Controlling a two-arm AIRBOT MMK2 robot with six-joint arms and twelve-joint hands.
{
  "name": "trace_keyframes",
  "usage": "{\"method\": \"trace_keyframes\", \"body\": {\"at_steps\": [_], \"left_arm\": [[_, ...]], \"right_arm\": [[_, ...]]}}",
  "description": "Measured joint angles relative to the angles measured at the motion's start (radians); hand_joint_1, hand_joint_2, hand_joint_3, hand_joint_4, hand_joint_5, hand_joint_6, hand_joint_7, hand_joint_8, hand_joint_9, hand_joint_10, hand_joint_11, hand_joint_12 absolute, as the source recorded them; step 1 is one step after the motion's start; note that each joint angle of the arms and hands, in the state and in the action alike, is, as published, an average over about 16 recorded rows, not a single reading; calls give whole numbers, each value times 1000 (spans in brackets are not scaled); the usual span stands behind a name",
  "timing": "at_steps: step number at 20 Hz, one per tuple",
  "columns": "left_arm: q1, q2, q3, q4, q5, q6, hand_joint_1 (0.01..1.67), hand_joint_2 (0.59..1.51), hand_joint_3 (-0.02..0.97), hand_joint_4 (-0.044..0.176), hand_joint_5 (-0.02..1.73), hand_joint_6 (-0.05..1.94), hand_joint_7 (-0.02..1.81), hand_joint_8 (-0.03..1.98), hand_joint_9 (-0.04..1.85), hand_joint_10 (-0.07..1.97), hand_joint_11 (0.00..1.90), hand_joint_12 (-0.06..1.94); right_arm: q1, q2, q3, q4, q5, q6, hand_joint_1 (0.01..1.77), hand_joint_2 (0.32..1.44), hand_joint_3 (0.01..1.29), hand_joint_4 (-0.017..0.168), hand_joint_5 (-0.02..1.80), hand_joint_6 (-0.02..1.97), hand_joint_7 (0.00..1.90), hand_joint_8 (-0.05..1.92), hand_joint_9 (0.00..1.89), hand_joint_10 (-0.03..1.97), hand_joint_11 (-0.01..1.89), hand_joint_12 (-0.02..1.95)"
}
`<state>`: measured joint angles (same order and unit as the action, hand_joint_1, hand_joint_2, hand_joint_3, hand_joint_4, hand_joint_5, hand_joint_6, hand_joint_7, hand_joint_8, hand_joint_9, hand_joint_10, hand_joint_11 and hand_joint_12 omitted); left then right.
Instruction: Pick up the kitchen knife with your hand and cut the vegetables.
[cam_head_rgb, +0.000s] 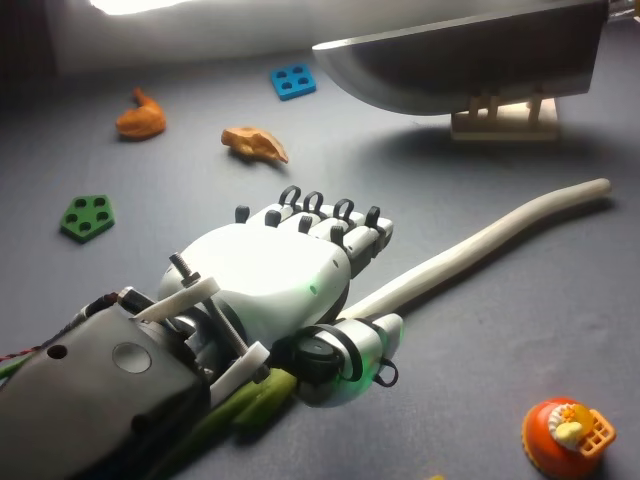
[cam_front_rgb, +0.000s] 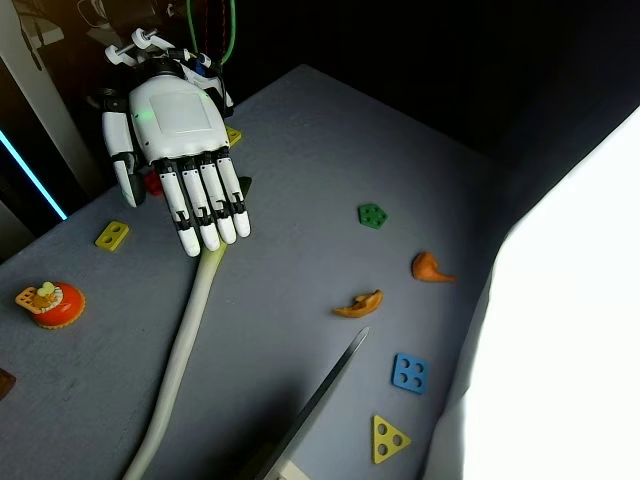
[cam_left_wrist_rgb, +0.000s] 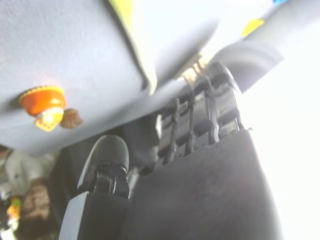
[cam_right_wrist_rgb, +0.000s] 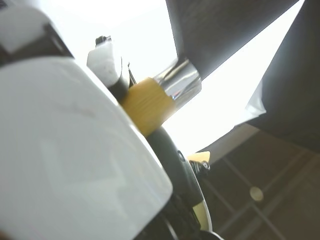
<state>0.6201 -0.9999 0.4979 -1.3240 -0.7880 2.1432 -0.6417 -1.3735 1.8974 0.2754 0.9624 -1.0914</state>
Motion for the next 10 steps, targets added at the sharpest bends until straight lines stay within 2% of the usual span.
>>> {"method": "trace_keyframes", "body": {"at_steps": [10], "left_arm": [[-24, 25, -5, -27, 22, 15, 25, 1511, 36, 3, 104, 5, 126, 6, 98, 13, 22, 304]], "right_arm": [[-82, -44, 50, 81, 41, 102, 1525, 631, 977, 165, 1335, 1891, 1499, 1757, 1544, 1796, 1568, 1813]]}}
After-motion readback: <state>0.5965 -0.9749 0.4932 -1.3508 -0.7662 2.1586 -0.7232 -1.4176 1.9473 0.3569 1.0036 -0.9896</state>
